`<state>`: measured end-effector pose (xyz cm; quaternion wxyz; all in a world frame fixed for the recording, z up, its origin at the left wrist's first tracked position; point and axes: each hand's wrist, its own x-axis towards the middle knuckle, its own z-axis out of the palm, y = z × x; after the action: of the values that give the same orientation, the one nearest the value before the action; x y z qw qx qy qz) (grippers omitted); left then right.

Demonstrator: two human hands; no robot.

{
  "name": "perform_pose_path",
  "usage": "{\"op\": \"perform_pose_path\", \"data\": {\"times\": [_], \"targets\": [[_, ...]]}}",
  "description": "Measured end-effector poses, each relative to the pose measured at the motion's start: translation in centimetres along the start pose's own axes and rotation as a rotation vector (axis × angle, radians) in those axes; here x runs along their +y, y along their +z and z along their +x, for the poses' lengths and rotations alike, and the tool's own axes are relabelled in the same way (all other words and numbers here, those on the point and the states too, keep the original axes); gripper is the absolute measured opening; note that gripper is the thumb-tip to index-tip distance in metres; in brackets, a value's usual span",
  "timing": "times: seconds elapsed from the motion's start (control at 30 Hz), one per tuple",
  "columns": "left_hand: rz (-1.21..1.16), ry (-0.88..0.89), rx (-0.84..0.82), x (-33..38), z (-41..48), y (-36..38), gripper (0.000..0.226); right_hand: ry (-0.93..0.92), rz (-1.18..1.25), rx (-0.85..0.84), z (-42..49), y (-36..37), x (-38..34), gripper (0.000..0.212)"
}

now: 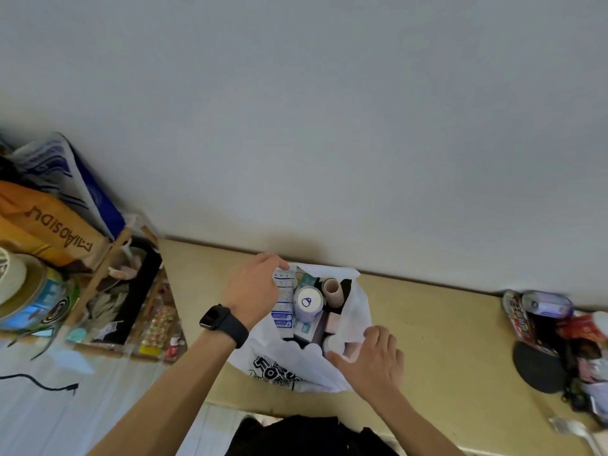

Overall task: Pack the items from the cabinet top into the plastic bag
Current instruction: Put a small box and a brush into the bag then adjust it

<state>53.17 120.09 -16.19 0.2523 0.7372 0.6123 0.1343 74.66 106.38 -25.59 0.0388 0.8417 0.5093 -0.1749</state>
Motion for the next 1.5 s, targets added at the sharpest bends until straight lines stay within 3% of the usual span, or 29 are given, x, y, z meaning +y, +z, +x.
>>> {"op": "perform_pose_path", "data": {"times": [0.17, 0.27, 0.43, 0.53, 0.63, 0.7, 0.77, 0.83, 0.9, 1.0, 1.1, 1.23, 1.4, 1.5], "targets": [[0.026, -0.034, -0.002, 0.2, -0.9, 0.8, 0.047, -0.151, -0.068, -0.182, -0.1, 2.4, 2.1, 0.067], [0.035, -0.063, -0.062, 0.1, -1.1, 1.0, 0.052, -0.268, -0.011, -0.118, 0.5, 3.2, 3.6, 0.053], [-0.043, -0.067, -0.025, -0.1, -0.5, 0.3, 0.053, 0.389, 1.032, 0.157, 2.3, -3.3, 5.2, 0.043], [-0.106, -0.022, 0.061, 0.0, 0.1, -1.2, 0.053, 0.369, 1.388, 0.258, 3.6, -8.8, 5.4, 0.033], [-0.187, -0.013, 0.257, 0.3, 1.3, -3.9, 0.051, 0.255, 1.587, 0.19, 4.7, -13.2, 3.7, 0.031], [-0.191, -0.023, 0.338, 0.5, 2.2, -5.2, 0.044, 0.151, 1.532, 0.153, 5.2, -14.4, 2.2, 0.021], [-0.1, -0.009, 0.265, 0.8, 2.7, -5.3, 0.04, 0.123, 1.344, 0.141, 5.5, -14.1, 1.3, 0.004], [-0.007, -0.004, 0.098, 1.0, 2.8, -4.4, 0.038, 0.152, 1.203, 0.134, 5.6, -13.6, 1.0, 0.023], [0.059, -0.008, -0.016, 0.9, 2.7, -3.5, 0.036, 0.16, 1.098, 0.153, 5.2, -13.3, 1.2, 0.029], [0.091, 0.016, -0.042, 1.1, 2.4, -3.0, 0.039, 0.122, 0.96, 0.114, 3.7, -12.7, 2.3, 0.03], [-0.019, -0.001, 0.077, 1.8, 3.0, -4.5, 0.048, 0.133, 0.99, 0.093, 3.1, -13.2, 3.5, 0.008], [-0.059, 0.058, 0.303, 4.5, 6.4, -7.9, 0.051, 0.173, 1.161, 0.209, 6.7, -18.3, 2.6, 0.026], [-0.277, 0.16, 0.505, 9.2, 9.1, -12.2, 0.051, -0.041, 1.491, 0.305, 8.0, -23.7, -1.8, 0.024], [-0.318, 0.174, 0.563, 9.3, 7.8, -13.2, 0.05, -0.129, 1.503, 0.359, 7.0, -24.5, -2.4, 0.014]]}}
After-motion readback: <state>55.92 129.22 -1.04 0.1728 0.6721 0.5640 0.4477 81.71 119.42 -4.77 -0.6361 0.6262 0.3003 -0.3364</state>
